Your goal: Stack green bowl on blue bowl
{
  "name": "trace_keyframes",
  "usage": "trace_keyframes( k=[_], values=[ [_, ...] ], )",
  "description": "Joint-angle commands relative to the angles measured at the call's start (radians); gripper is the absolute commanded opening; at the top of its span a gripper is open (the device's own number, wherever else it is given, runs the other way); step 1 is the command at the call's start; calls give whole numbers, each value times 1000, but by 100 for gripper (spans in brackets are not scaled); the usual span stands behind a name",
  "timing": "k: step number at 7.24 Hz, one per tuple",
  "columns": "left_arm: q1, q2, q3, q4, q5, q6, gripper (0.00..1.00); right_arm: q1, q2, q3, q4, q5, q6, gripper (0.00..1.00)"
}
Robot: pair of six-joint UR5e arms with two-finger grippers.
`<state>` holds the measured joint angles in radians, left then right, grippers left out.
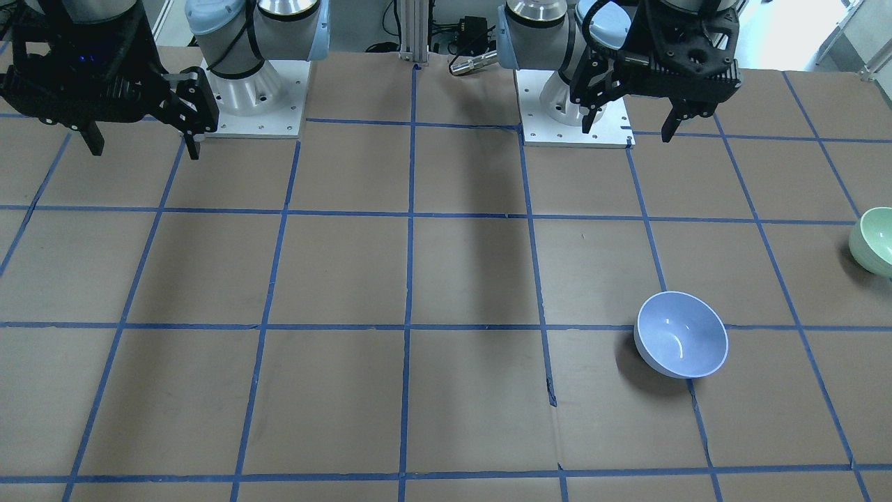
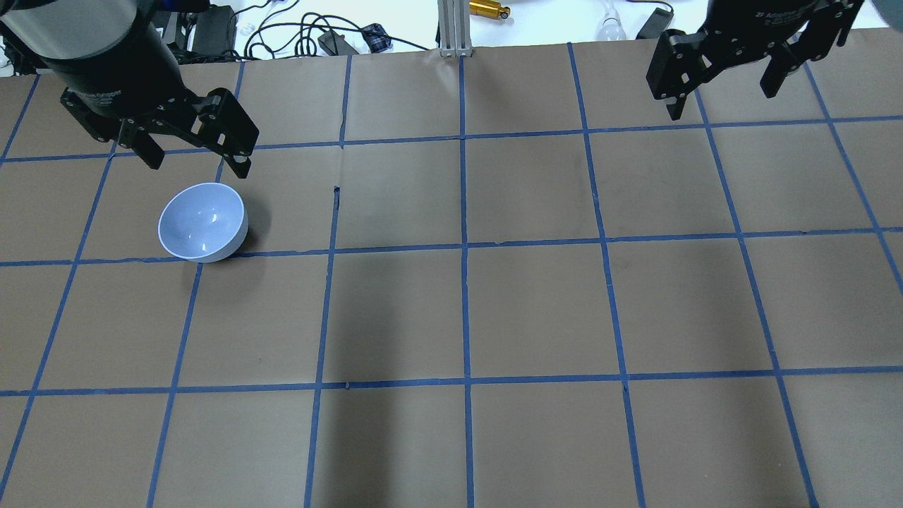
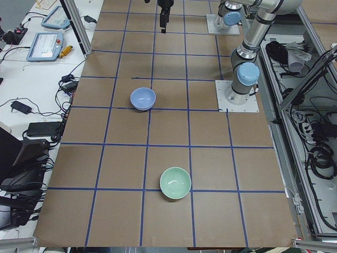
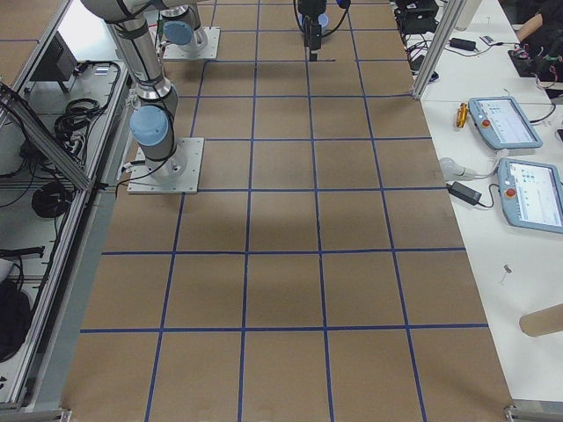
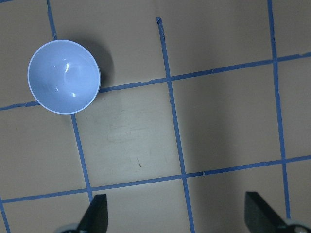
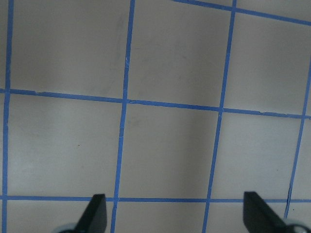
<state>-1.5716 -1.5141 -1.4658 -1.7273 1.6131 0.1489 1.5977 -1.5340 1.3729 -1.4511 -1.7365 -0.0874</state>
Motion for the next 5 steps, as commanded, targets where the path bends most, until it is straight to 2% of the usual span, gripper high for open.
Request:
trace_keyframes(
  k=[1,5],
  values=[
    [1,0,-1,0,-1,0,100,1,0,0,0,0,0,100],
    [4,3,2,9,2,1,100,1,0,0,0,0,0,100]
  ],
)
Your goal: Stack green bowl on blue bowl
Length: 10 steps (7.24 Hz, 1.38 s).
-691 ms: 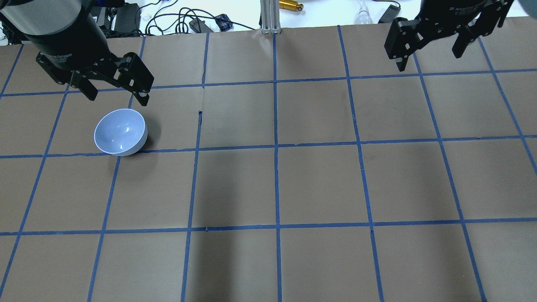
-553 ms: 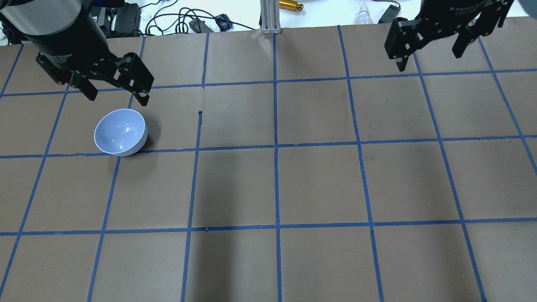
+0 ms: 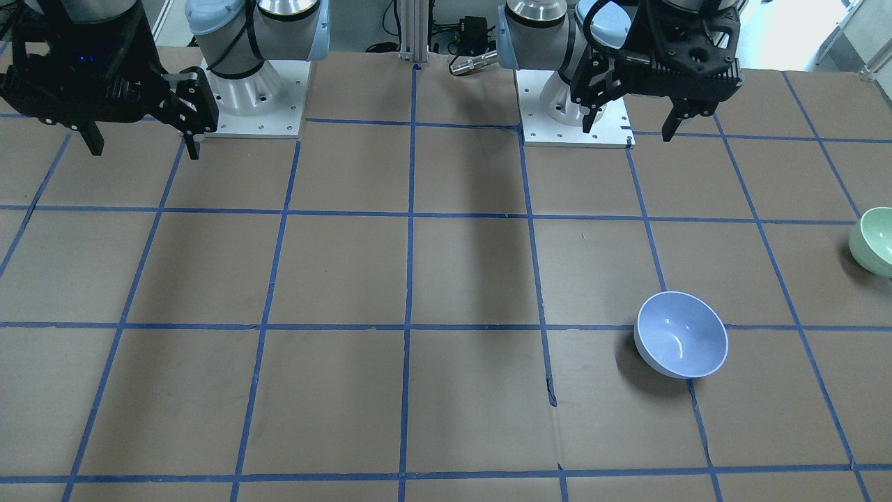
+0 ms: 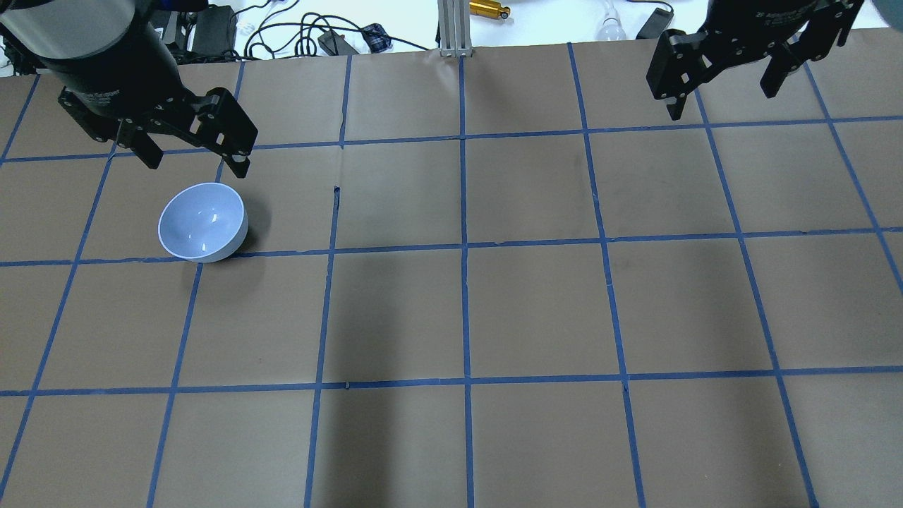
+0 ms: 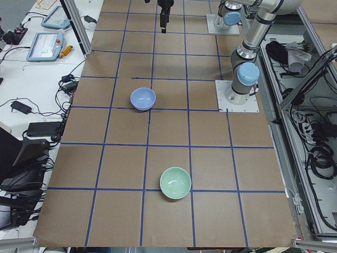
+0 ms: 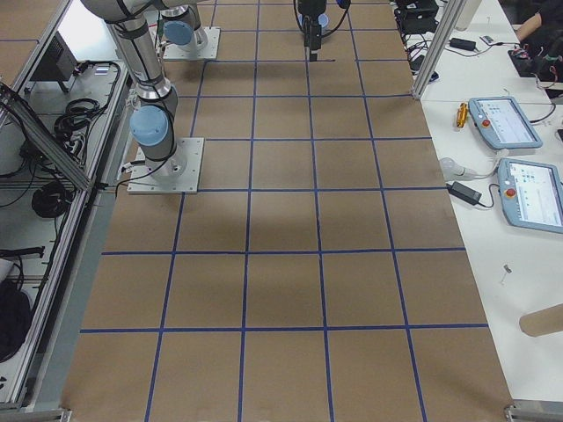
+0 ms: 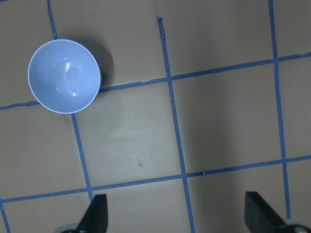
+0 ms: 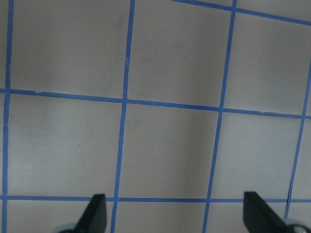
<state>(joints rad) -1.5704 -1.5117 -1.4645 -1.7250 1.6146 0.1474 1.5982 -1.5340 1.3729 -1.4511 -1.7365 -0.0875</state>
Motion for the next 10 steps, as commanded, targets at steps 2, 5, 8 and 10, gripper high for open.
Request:
trace_keyframes(
  k=[2,5,8,10],
  values=[
    [4,5,-3,18,2,-6,100,0,0,0,0,0,0,100],
    [-3,-25,-16,12,2,-37,100,0,0,0,0,0,0,100],
    [-10,-25,-14,16,-105,-104,100,0,0,0,0,0,0,100],
    [4,-15,-36,2,-76,-103,100,0,0,0,0,0,0,100]
  ],
)
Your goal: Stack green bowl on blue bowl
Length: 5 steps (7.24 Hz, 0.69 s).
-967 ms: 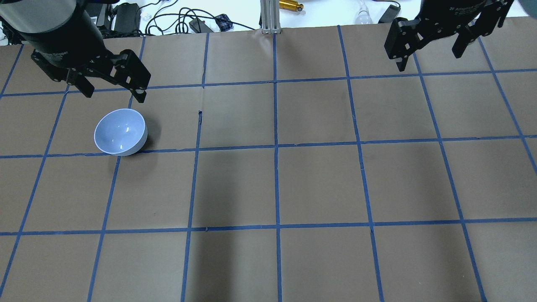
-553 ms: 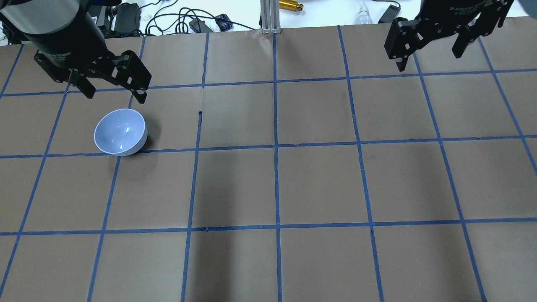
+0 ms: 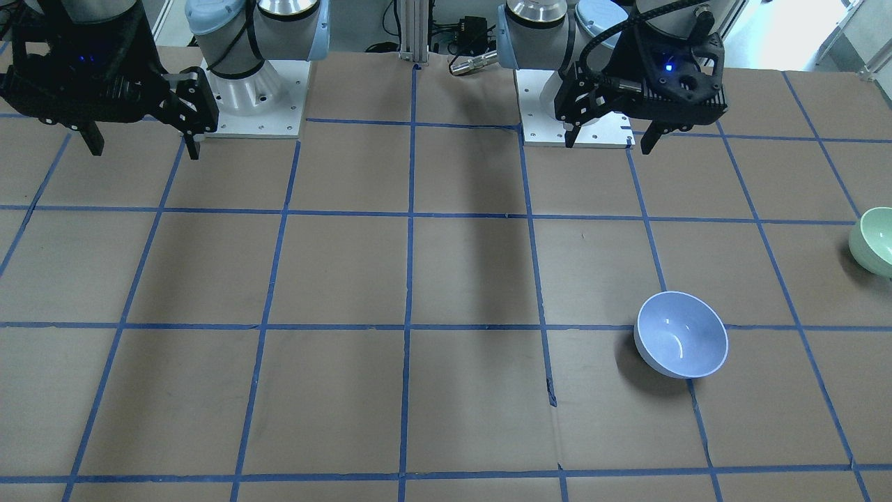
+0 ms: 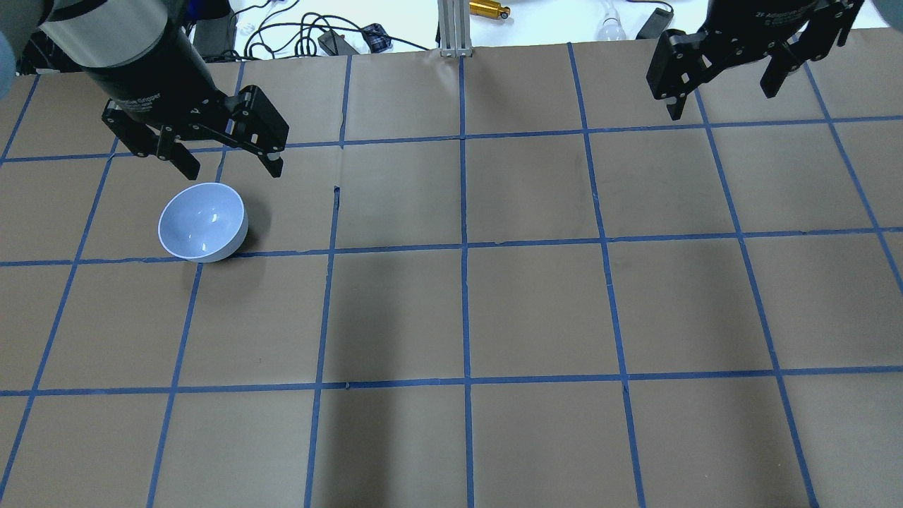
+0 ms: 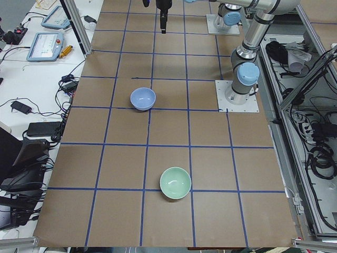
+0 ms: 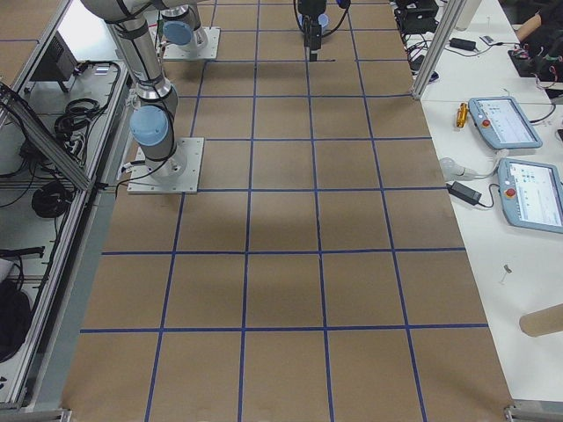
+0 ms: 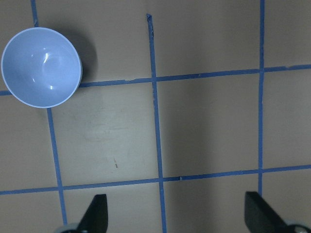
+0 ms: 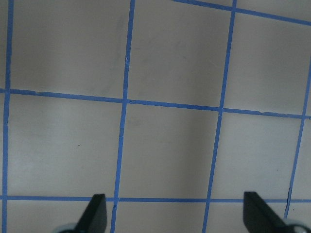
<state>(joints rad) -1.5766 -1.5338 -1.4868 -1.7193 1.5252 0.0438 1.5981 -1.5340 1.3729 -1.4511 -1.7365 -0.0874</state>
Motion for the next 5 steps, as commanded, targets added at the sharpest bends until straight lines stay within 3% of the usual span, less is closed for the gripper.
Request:
trace_keyframes(
  k=[1,5],
  values=[
    [19,14,-35,3,15,1,100,-1,0,0,0,0,0,100],
    [66,23,-44,32,66,-9,100,0,0,0,0,0,0,100]
  ],
)
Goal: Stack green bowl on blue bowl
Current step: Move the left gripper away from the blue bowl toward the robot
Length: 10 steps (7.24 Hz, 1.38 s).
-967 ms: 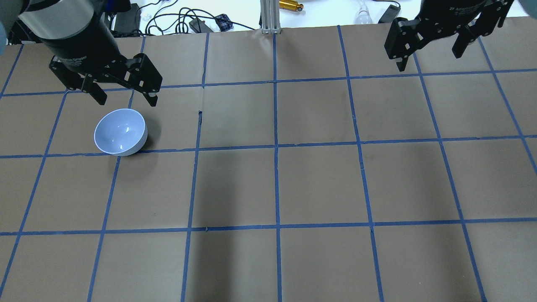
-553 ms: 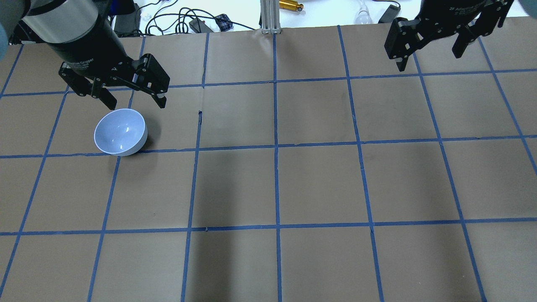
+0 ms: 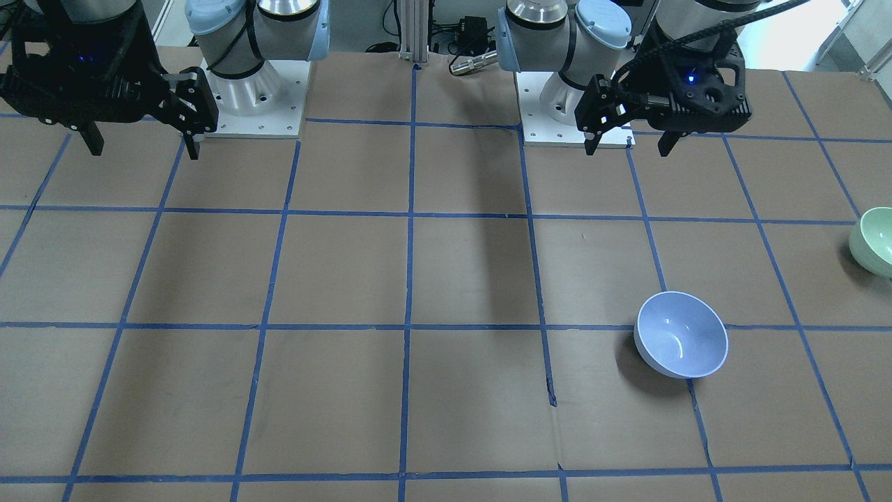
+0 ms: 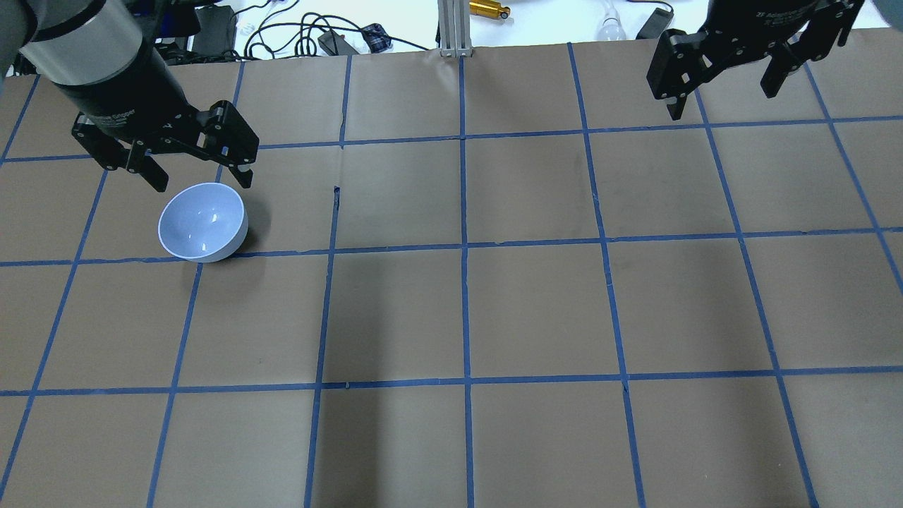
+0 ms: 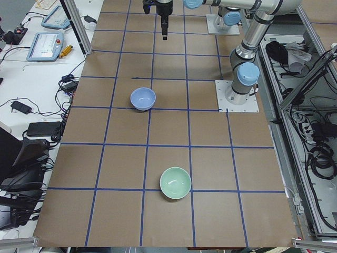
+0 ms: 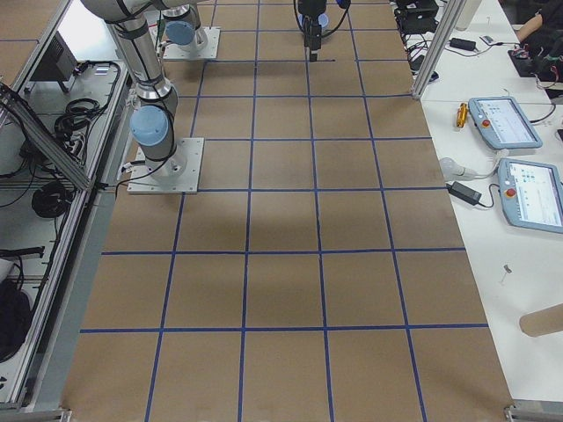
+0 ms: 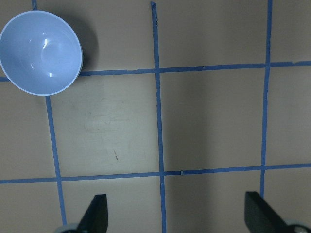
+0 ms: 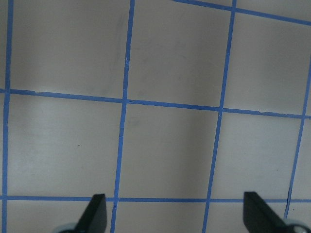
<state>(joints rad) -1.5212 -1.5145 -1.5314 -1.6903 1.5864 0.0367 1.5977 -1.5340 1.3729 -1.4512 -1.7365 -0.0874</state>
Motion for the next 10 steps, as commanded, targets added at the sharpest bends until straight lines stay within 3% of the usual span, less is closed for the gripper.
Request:
trace_keyframes(
  k=[1,5,8,10],
  values=[
    [12,2,-1,3,4,-3,100,1,0,0,0,0,0,100],
    [123,8,-3,1,6,41,100,1,0,0,0,0,0,100],
    [304,-16,-12,3,4,280,100,1,0,0,0,0,0,100],
    [447,-19,-44,73,6,534,100,1,0,0,0,0,0,100]
  ],
)
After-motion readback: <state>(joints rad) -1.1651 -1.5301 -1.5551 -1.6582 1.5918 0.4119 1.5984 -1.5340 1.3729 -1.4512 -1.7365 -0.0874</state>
